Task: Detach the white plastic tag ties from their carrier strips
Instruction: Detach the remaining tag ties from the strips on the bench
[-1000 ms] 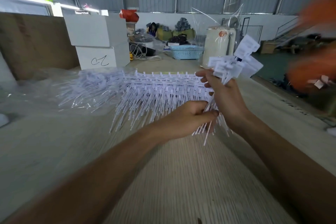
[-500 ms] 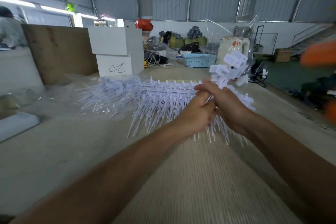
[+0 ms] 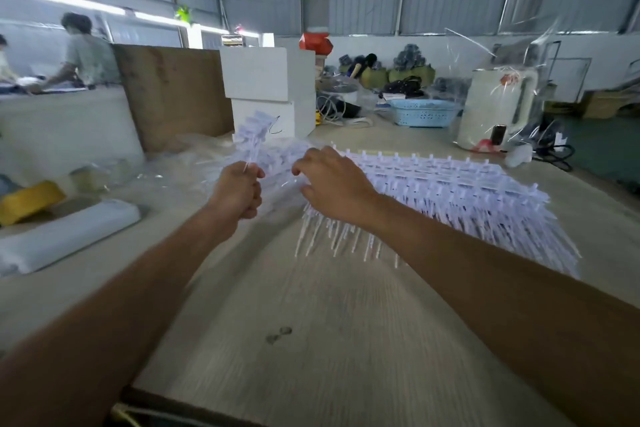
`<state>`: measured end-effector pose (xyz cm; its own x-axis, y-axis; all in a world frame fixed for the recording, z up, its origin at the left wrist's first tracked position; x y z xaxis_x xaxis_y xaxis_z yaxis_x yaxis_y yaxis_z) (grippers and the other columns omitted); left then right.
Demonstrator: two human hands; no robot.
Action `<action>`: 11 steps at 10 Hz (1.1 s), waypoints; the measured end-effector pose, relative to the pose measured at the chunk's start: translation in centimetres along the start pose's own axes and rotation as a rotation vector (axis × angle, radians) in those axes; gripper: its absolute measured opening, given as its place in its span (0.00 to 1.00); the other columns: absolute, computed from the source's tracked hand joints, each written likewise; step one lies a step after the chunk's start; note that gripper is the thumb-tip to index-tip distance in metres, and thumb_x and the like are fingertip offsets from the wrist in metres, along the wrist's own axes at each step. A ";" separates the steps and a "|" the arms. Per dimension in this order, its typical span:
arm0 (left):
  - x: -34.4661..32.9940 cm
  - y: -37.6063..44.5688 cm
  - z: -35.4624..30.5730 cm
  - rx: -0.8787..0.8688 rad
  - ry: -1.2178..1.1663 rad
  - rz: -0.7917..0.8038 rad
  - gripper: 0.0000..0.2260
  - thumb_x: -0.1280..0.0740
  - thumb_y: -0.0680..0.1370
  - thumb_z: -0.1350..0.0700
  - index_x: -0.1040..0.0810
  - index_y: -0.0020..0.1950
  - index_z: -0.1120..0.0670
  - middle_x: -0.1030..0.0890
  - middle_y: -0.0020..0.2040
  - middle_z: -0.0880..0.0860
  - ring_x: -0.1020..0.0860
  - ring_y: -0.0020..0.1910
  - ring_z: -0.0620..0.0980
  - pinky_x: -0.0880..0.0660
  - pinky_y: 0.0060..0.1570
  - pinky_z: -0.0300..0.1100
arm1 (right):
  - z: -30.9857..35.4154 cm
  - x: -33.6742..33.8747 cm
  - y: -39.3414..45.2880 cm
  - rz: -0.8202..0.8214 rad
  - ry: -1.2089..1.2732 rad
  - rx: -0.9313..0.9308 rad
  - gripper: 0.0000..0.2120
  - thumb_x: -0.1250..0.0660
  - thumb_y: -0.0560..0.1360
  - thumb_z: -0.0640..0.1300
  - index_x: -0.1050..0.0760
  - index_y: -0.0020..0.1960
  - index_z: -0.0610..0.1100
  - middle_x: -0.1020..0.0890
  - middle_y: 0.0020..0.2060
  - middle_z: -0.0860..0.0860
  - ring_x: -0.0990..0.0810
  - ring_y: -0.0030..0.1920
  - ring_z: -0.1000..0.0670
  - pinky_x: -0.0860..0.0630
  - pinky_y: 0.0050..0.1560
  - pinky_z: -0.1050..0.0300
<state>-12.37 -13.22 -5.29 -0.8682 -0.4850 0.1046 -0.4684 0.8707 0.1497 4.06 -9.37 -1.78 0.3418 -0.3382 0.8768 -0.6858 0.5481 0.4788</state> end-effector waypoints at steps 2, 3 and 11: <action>2.6 0.5 -0.4 0.035 0.053 -0.044 0.11 0.47 0.85 0.57 0.31 0.44 0.54 0.37 0.23 0.47 0.42 0.19 0.44 0.46 0.21 0.32 | 1.7 -3.8 5.1 0.095 -0.423 0.074 0.16 0.33 0.77 0.40 0.23 0.64 0.49 0.25 0.63 0.47 0.32 0.67 0.43 0.34 0.61 0.44; 3.6 0.1 -1.8 0.025 0.088 0.002 0.12 0.46 0.85 0.57 0.31 0.43 0.54 0.39 0.25 0.48 0.42 0.20 0.44 0.47 0.23 0.32 | 0.3 -2.8 7.5 0.019 -0.141 -0.170 0.12 0.40 0.80 0.40 0.23 0.60 0.46 0.21 0.56 0.44 0.24 0.59 0.40 0.30 0.53 0.49; -1.1 9.4 -2.4 0.036 0.531 0.016 0.16 0.44 0.82 0.63 0.38 0.35 0.53 0.34 0.36 0.51 0.36 0.32 0.47 0.35 0.29 0.38 | -0.8 2.2 10.6 -0.224 -0.188 -0.111 0.19 0.50 0.85 0.43 0.30 0.72 0.44 0.29 0.36 0.45 0.24 0.40 0.38 0.30 0.36 0.49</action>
<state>-15.44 -4.74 -1.68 -0.6775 -0.4379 0.5910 -0.4690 0.8761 0.1115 -2.00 -3.69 5.24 0.3445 -0.5895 0.7306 -0.5289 0.5211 0.6698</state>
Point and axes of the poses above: each hand's wrist, its own y-axis towards the middle knuckle, its own x-axis out of the back of the hand, z = x × y, the point moved 4 cm from there along y, towards the middle knuckle
